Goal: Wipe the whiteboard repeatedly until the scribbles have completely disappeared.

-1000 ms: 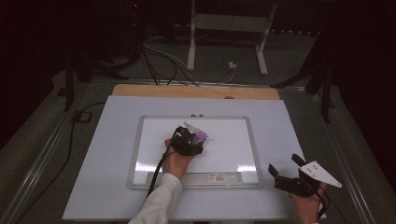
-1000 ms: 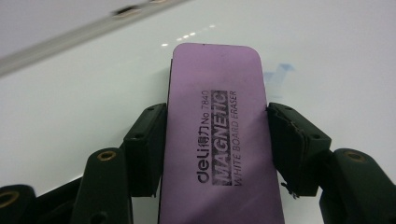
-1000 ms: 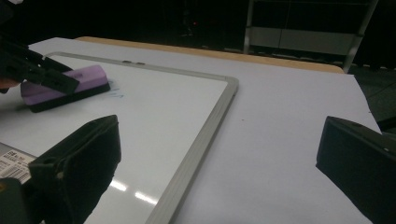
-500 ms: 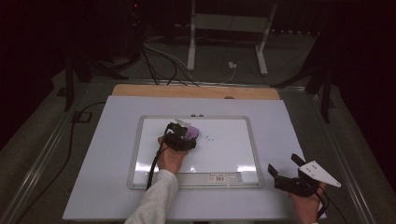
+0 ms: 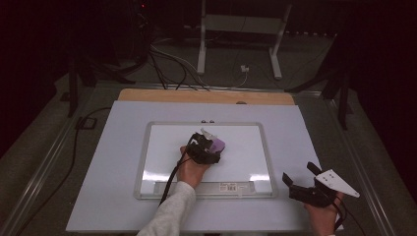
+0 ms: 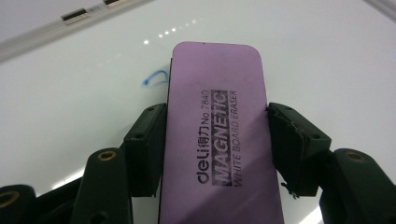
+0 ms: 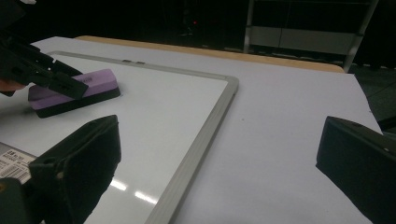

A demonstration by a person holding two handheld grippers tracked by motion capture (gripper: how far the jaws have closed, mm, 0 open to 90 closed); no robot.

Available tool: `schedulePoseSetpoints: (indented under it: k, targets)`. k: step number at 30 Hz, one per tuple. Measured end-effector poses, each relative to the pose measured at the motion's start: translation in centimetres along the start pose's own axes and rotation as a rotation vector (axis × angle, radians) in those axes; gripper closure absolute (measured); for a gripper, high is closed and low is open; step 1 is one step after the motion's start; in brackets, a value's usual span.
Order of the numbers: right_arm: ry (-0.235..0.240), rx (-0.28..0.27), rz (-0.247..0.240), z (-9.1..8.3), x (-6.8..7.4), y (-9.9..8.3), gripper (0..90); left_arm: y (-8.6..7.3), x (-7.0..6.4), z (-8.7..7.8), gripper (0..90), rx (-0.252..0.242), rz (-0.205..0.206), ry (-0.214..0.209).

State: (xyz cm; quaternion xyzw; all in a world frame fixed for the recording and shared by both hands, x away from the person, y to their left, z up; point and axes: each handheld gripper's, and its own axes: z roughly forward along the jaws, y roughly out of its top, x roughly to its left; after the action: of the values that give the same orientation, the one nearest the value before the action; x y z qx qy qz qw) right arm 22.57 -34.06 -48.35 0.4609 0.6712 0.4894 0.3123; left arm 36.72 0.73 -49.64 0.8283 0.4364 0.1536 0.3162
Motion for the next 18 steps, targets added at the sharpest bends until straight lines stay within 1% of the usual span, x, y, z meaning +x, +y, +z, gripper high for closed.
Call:
schedulePoseSetpoints:
  k: [4,7,9,10,12,13,15,18]
  targets:
    - [-0.002,-0.003,0.001,-0.1,-0.1,0.0,0.2,0.3,1.3,0.2,42.0,0.004,-0.023,0.038]
    - [-0.002,-0.003,0.001,-0.1,-0.1,0.0,0.3,0.3,2.7,0.2,42.0,0.006,-0.051,0.068]
    - [-0.003,-0.003,0.002,-0.1,-0.1,0.0,0.2,0.3,3.7,0.1,42.0,0.006,-0.080,0.090]
    - [-0.003,-0.003,0.002,-0.1,-0.1,0.0,0.2,0.3,4.0,0.1,42.0,0.009,-0.085,0.098]
    - [-0.003,-0.004,0.002,-0.1,-0.1,0.0,0.3,0.3,4.9,0.0,42.0,0.011,-0.109,0.122]
    - [-0.003,-0.004,0.002,-0.1,-0.2,0.0,0.2,0.2,5.2,0.0,42.0,0.010,-0.123,0.124]
    - [-0.004,-0.002,0.002,-0.1,-0.1,0.0,0.2,0.3,5.6,0.1,42.0,0.011,-0.136,0.124]
    - [-0.003,-0.003,0.000,0.0,-0.1,0.0,0.3,0.5,5.3,0.2,42.0,0.016,-0.126,0.136]
